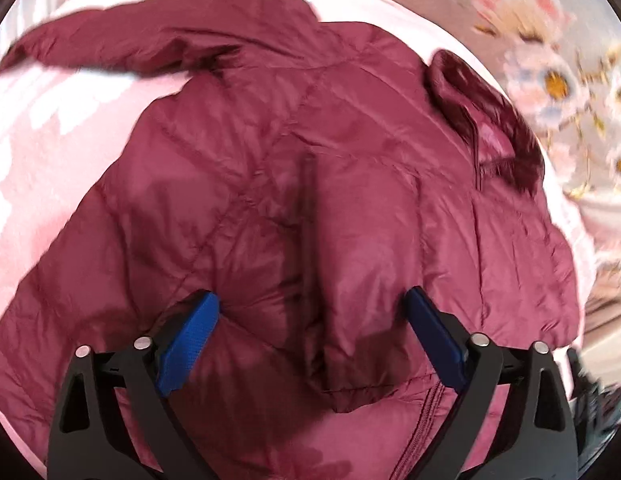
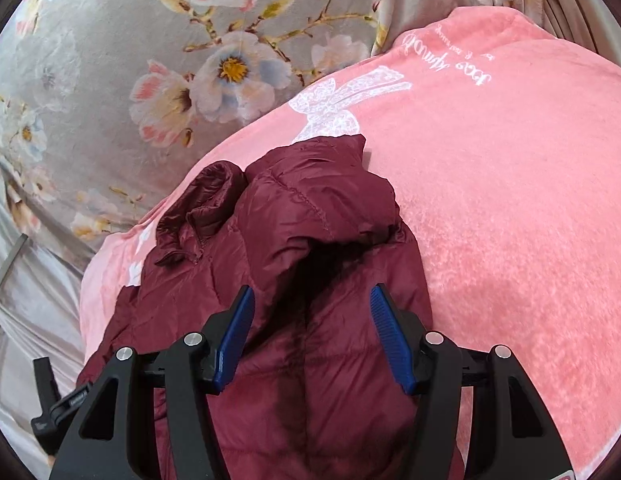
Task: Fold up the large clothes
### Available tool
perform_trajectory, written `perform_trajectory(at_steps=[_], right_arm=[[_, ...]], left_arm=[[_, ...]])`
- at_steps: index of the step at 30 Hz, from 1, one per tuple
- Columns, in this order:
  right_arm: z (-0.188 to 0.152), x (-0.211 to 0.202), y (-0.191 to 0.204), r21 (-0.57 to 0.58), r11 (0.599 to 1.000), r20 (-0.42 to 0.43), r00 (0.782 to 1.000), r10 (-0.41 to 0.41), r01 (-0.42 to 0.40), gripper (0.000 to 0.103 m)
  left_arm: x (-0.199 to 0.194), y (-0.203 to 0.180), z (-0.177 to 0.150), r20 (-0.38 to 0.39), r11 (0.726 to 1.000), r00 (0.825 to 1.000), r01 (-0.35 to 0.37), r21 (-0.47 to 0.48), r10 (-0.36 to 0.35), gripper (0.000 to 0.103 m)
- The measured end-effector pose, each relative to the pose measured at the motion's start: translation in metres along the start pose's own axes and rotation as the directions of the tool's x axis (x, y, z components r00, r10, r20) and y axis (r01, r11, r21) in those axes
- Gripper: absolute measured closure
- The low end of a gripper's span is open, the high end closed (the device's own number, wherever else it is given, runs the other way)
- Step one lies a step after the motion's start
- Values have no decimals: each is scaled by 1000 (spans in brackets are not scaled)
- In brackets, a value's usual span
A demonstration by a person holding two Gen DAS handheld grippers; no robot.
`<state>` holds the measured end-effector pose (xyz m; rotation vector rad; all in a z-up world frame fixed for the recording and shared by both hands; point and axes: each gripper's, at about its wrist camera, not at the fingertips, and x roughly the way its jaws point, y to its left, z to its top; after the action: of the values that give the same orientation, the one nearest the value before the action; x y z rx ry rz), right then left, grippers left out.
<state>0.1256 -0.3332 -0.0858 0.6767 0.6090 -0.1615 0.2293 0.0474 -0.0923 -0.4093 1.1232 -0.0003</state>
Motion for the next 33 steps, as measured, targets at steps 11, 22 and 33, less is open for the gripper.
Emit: perform_trajectory(at_steps=[11, 22, 33], right_arm=[[31, 35, -16, 128, 991, -14, 999, 43, -41, 55], [34, 34, 32, -89, 995, 34, 998, -43, 46, 100], [10, 44, 32, -189, 956, -10, 973, -233, 227, 93]], left_arm=[[-32, -35, 35, 136, 974, 990, -1, 226, -30, 100], [0, -33, 63, 185, 945, 977, -154, 289, 102, 100], [41, -43, 32, 289, 863, 929, -333, 381, 231, 100]])
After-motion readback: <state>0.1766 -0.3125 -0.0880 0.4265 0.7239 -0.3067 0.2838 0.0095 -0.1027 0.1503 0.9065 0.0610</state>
